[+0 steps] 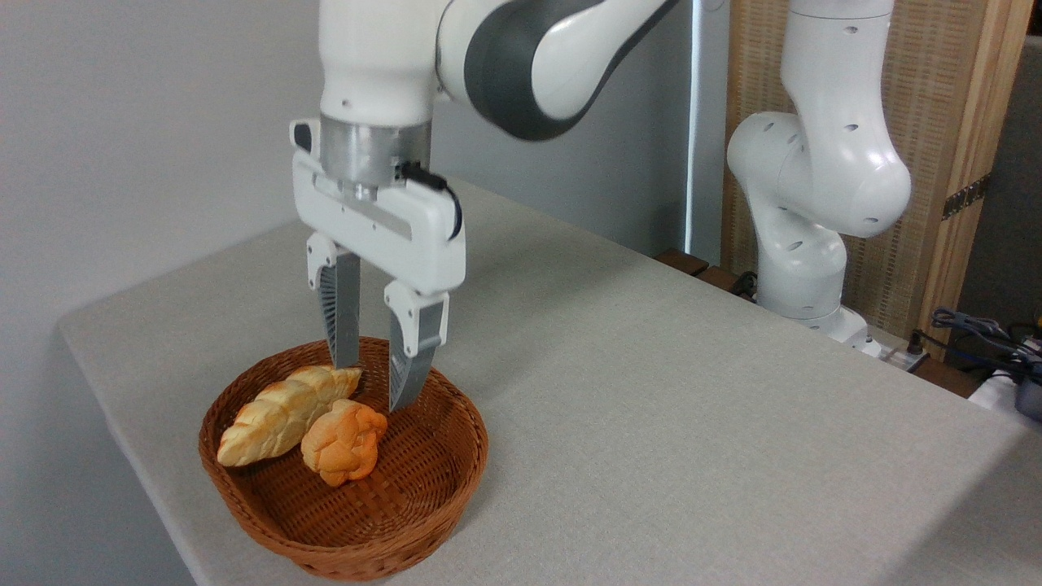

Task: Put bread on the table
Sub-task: 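Lower the open gripper onto the orange bread bun in the basket, then close the gripper around the orange bread bun, then lift the orange bun out of the basket and lower it onto the table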

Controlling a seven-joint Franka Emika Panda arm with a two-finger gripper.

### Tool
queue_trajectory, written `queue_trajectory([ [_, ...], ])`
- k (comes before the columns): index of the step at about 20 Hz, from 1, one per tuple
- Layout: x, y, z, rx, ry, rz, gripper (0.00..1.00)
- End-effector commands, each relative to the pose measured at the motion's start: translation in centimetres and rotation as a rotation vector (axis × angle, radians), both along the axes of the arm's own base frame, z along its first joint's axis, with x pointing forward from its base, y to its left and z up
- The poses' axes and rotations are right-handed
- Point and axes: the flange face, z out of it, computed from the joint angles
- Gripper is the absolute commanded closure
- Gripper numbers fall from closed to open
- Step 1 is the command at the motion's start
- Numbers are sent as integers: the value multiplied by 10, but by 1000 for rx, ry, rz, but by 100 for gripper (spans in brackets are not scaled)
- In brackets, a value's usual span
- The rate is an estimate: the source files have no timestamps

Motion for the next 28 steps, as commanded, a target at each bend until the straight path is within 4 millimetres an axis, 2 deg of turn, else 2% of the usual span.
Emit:
queue_trajectory([
  [1,14,-16,-24,-3,-34,-22,0],
  [6,24,-34,-54,7,-14,-47,0],
  [10,24,-47,-63,9,-6,-67,1],
  [11,24,-47,-66,10,-2,-69,9],
  [12,25,-47,-65,10,-3,-70,26],
  [13,25,-47,-65,12,-4,-74,51],
  [14,25,-46,-65,15,-4,-83,67],
  [15,25,-46,-65,19,-4,-96,73],
  [25,24,-43,-61,19,-10,-96,71],
  [26,24,-40,-57,18,-16,-91,71],
  [28,19,-34,-36,9,-45,-81,71],
])
